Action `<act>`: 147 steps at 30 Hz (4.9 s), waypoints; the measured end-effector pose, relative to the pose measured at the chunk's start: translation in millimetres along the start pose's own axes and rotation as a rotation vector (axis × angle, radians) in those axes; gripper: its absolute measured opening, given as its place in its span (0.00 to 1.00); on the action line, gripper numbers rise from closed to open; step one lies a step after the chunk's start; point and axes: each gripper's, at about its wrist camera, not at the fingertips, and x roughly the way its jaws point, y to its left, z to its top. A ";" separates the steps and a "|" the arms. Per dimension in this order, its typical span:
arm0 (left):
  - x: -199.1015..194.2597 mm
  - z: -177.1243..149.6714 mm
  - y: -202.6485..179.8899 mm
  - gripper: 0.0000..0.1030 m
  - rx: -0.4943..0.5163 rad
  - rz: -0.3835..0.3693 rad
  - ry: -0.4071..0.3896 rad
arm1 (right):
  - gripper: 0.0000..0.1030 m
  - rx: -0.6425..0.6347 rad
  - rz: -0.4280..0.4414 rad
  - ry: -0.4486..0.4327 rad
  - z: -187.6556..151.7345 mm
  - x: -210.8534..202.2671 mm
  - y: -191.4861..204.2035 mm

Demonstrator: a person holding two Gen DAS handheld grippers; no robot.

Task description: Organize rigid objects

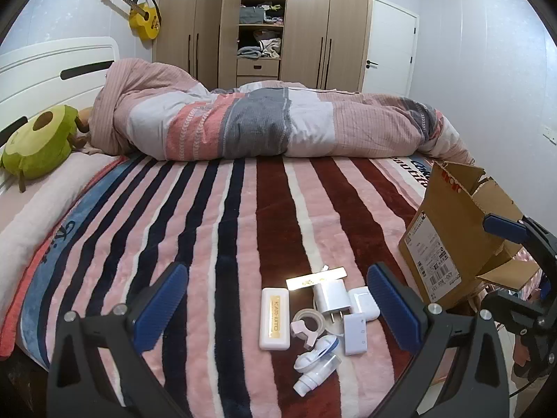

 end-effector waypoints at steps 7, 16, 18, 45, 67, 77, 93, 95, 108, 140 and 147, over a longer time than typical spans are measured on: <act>1.7 -0.9 -0.1 1.00 0.000 0.010 0.005 | 1.00 -0.001 -0.001 0.000 0.1 0.0 1.0; 1.8 -0.4 -0.7 1.00 0.003 0.011 0.004 | 1.00 0.010 -0.007 -0.006 2.2 -0.2 -0.9; 1.9 -0.5 -0.6 1.00 0.004 0.011 0.004 | 1.00 0.017 -0.008 -0.009 2.7 -0.5 -2.1; 5.4 -0.8 -3.4 1.00 0.007 0.014 0.005 | 1.00 0.054 -0.040 -0.022 1.2 -5.9 -13.4; -8.6 -5.1 25.3 1.00 -0.018 -0.092 -0.052 | 0.78 -0.035 -0.033 -0.035 11.4 -3.0 18.9; 5.2 -30.5 72.2 1.00 0.012 -0.088 -0.015 | 0.55 0.025 0.141 0.143 -44.1 71.8 64.6; 48.4 -67.4 95.1 1.00 0.046 -0.026 0.098 | 0.73 -0.069 -0.017 0.284 -104.3 133.3 99.9; 48.4 -68.6 95.6 1.00 0.049 -0.031 0.101 | 0.73 -0.101 -0.037 0.300 -106.4 137.8 100.3; 53.0 -72.1 82.4 1.00 0.060 -0.062 0.137 | 0.20 -0.071 -0.039 0.312 -119.2 121.2 78.6; 135.9 -77.1 26.2 0.32 0.113 -0.189 0.323 | 0.20 0.140 -0.469 0.373 5.5 0.3 -137.3; 147.8 -78.0 21.9 0.32 0.110 -0.152 0.306 | 0.44 0.136 -0.453 0.307 7.8 -7.6 -131.2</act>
